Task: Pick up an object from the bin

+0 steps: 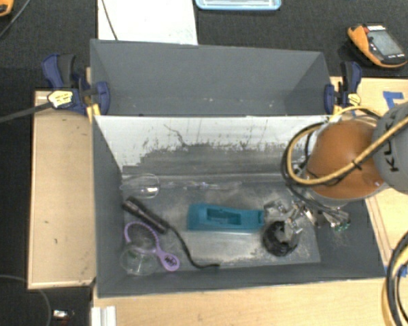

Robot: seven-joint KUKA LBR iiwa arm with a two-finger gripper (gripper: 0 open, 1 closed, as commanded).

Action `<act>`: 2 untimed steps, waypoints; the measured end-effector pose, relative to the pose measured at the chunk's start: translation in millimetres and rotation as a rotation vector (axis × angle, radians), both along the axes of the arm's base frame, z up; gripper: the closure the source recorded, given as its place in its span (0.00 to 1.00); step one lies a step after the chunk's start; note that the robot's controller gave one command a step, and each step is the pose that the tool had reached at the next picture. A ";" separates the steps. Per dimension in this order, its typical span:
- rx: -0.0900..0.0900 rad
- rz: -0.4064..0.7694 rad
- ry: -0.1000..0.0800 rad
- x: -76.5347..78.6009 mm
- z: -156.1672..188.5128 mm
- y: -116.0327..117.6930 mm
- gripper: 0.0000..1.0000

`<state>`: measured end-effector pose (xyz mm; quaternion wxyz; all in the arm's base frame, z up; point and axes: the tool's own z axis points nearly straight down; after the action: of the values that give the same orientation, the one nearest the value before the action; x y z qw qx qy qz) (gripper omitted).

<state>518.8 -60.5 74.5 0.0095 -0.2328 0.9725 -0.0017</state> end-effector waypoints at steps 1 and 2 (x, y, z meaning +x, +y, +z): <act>0.000 0.000 0.000 0.0 0.0 0.0 1.00; 0.003 -0.011 0.010 -9.3 18.4 0.0 1.00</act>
Offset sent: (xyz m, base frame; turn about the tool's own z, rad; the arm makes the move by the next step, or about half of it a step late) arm -0.0320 -0.0055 0.1240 0.0760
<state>509.5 -60.5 92.9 0.0047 -0.2274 0.9738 0.0007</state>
